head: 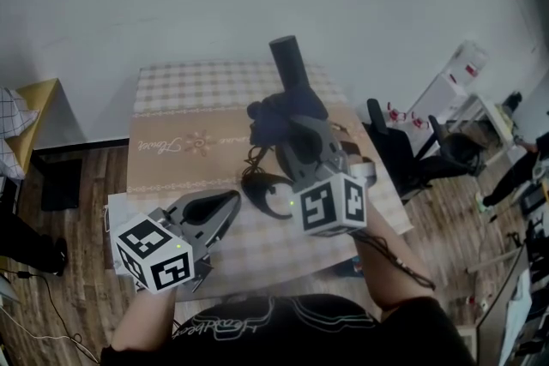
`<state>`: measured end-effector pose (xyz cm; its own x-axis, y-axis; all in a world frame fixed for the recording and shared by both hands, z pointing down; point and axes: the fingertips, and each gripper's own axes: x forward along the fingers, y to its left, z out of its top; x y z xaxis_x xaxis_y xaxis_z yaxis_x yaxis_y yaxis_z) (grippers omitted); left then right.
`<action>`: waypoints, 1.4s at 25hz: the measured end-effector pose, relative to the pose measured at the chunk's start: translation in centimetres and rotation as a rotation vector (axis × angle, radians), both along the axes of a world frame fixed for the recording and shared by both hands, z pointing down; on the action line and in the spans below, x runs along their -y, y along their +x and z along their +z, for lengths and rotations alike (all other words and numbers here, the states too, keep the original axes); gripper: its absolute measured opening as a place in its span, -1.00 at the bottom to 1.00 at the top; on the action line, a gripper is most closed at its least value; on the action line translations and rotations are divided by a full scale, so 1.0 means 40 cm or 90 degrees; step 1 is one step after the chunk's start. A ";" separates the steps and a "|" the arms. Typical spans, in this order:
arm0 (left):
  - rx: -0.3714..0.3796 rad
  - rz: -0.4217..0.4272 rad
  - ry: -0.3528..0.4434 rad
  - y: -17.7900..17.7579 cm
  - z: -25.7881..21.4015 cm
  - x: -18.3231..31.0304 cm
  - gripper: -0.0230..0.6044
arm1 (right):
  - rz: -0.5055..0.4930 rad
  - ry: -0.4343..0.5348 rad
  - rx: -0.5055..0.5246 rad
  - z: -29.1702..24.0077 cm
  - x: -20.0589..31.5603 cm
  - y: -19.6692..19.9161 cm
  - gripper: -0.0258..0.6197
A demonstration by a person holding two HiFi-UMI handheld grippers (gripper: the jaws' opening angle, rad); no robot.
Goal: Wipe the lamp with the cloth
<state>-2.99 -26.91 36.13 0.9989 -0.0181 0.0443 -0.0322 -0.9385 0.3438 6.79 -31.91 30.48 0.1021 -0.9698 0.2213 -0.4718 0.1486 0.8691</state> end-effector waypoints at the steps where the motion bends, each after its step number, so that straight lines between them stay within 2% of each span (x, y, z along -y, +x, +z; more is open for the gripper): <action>1: 0.001 -0.001 -0.002 -0.001 0.004 -0.002 -0.93 | 0.002 -0.002 0.000 0.007 -0.002 0.001 -0.74; 15: 0.032 -0.005 -0.018 -0.004 0.039 -0.024 -0.93 | 0.027 -0.030 -0.020 0.102 -0.043 0.004 -0.74; 28: 0.044 0.008 -0.024 0.019 0.058 -0.063 -0.93 | 0.016 -0.079 0.058 0.208 -0.117 -0.012 -0.74; 32: 0.053 0.014 -0.019 0.022 0.069 -0.066 -0.93 | 0.011 -0.118 0.087 0.247 -0.137 -0.021 -0.74; 35: 0.058 0.016 -0.020 0.022 0.075 -0.064 -0.93 | 0.001 -0.145 0.132 0.277 -0.155 -0.030 -0.74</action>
